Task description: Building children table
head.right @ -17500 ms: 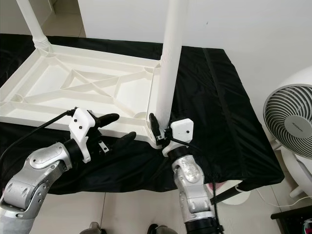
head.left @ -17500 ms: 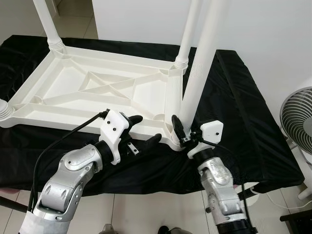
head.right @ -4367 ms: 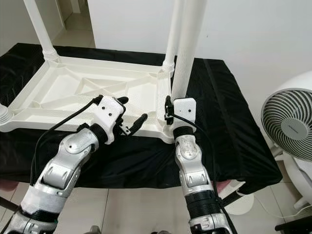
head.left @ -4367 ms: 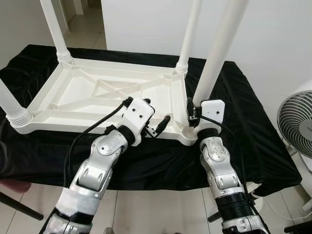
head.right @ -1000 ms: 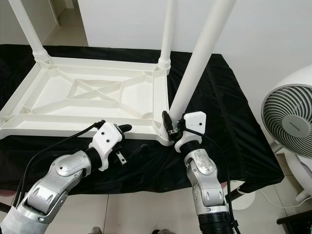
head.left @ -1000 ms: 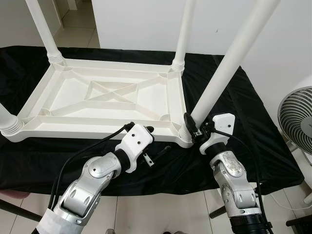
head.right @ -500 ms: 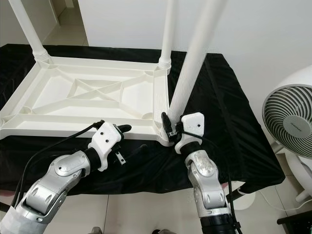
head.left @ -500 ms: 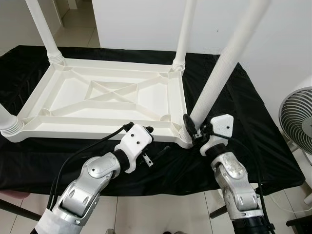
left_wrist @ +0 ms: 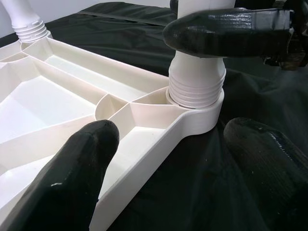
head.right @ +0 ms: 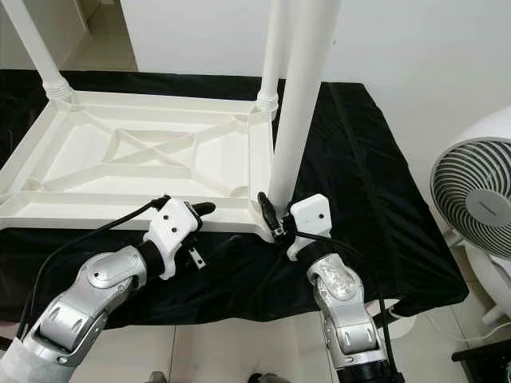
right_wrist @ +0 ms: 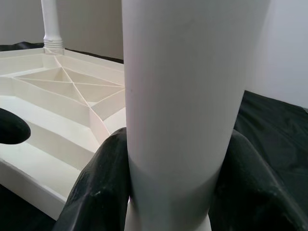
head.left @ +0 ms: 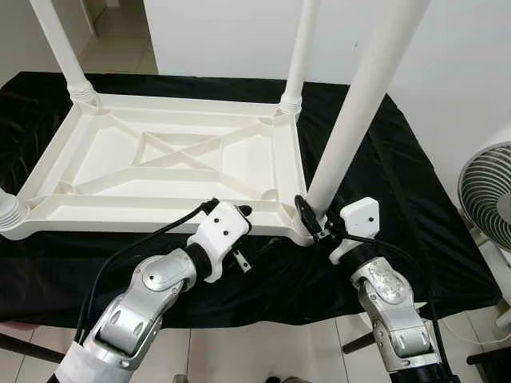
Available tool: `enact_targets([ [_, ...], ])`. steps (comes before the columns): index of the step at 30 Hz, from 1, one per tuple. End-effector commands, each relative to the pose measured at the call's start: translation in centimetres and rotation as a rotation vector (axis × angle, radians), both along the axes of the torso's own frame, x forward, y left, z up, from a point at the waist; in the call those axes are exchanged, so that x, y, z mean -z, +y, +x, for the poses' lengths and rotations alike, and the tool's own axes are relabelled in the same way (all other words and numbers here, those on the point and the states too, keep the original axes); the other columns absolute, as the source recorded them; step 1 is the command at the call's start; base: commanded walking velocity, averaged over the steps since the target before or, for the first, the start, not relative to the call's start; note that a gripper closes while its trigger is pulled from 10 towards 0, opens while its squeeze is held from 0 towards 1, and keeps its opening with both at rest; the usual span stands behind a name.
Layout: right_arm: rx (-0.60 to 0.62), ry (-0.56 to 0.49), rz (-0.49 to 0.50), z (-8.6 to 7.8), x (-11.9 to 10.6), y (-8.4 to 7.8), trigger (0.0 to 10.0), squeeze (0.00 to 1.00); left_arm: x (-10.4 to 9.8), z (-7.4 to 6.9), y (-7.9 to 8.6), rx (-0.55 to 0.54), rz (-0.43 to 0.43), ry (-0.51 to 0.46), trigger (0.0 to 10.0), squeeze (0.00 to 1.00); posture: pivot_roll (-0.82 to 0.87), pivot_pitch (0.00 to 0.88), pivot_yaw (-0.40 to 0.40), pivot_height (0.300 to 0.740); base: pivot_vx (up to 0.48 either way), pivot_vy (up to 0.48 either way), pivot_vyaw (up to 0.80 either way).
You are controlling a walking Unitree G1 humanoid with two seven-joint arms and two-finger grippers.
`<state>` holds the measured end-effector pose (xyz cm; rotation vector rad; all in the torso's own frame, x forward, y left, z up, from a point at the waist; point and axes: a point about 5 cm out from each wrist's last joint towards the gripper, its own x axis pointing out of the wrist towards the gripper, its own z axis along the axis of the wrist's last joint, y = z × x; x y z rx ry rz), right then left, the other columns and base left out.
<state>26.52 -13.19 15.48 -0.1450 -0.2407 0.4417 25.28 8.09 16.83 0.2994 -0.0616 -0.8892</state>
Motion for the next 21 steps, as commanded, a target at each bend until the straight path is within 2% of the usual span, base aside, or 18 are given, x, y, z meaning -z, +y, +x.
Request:
enact_targets([
  [1, 0.003, 0.189, 0.0, -0.5, 3.3, -0.1, 10.0, 0.0, 0.2, -0.3, -0.1, 0.051, 0.011, 0.024, 10.0, 0.0, 0.11, 0.139, -0.015, 0.74, 0.0, 0.0, 0.0],
  [6, 0.073, 0.247, 0.035, 0.3, 3.5, -0.7, 10.0, 0.0, 0.1, -0.3, -0.2, 0.053, 0.01, 0.025, 10.0, 0.0, 0.1, 0.14, -0.014, 0.74, 0.0, 0.0, 0.0],
  [21, 0.064, 0.318, 0.086, 0.8, 3.7, -1.1, 10.0, 0.0, 0.0, -0.3, 0.0, 0.044, 0.009, 0.023, 10.0, 0.0, 0.11, 0.144, -0.019, 0.74, 0.0, 0.0, 0.0],
])
